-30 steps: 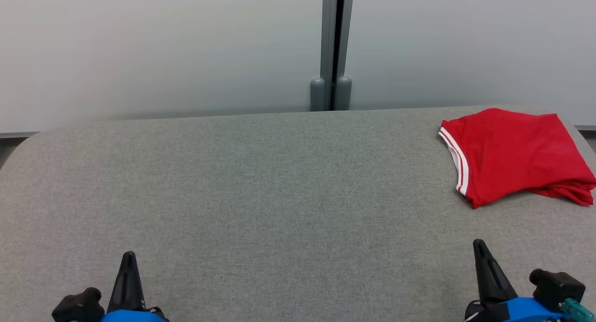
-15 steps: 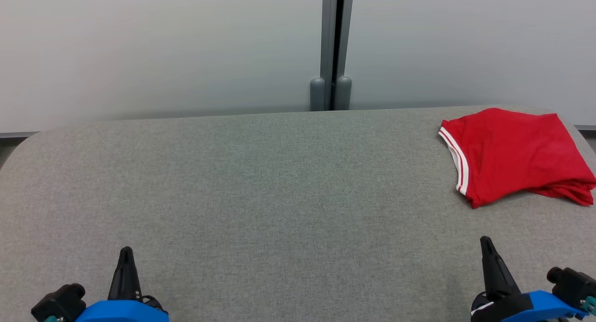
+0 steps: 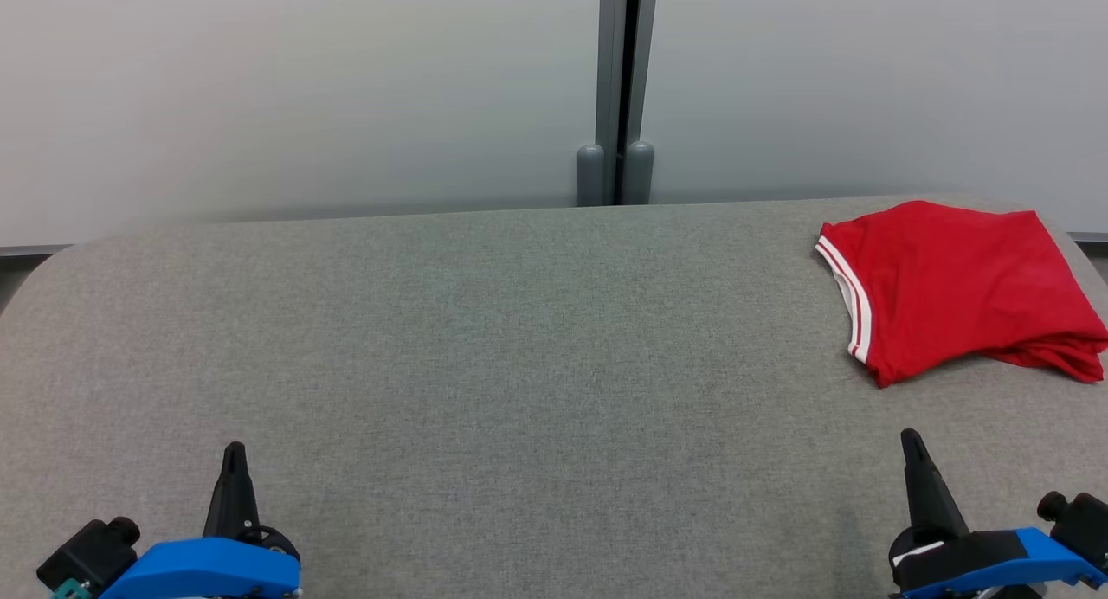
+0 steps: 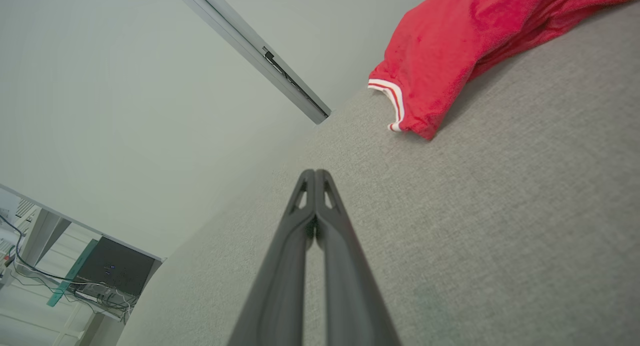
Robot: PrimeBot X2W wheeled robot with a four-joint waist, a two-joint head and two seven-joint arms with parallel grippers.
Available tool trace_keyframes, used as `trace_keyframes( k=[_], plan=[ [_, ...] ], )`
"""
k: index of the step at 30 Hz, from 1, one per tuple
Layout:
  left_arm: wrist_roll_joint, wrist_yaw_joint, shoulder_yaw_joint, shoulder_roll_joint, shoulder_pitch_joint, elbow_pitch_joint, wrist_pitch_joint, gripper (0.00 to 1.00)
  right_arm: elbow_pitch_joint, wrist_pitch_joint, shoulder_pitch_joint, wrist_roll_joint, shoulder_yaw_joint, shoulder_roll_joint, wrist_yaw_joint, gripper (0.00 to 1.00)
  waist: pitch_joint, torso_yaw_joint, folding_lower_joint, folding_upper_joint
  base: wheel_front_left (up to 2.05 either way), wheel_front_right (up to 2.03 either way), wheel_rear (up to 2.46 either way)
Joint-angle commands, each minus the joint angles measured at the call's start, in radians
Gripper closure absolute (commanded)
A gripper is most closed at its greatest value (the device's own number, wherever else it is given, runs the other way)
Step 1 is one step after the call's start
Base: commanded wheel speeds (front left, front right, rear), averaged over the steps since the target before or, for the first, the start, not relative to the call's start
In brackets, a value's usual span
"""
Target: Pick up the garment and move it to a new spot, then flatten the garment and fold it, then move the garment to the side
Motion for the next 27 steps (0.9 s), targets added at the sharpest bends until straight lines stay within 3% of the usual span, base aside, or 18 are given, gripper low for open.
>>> trace_keyframes(
  k=[1, 27],
  plan=[
    [-0.039, -0.008, 0.01, 0.004, -0.029, -0.015, 0.009, 1.0, -0.016, 0.008, -0.034, 0.041, -0.004, -0.003, 0.0, 1.0, 0.0, 0.0, 0.0, -0.0001, 0.0, 0.0, 0.0],
    [-0.333, -0.041, 0.045, -0.017, -0.063, -0.019, 0.087, 1.0, -0.025, 0.086, -0.059, 0.351, -0.023, -0.003, 0.0, 1.0, 0.001, 0.001, 0.0, -0.0001, 0.0, 0.0, 0.0]
  ],
)
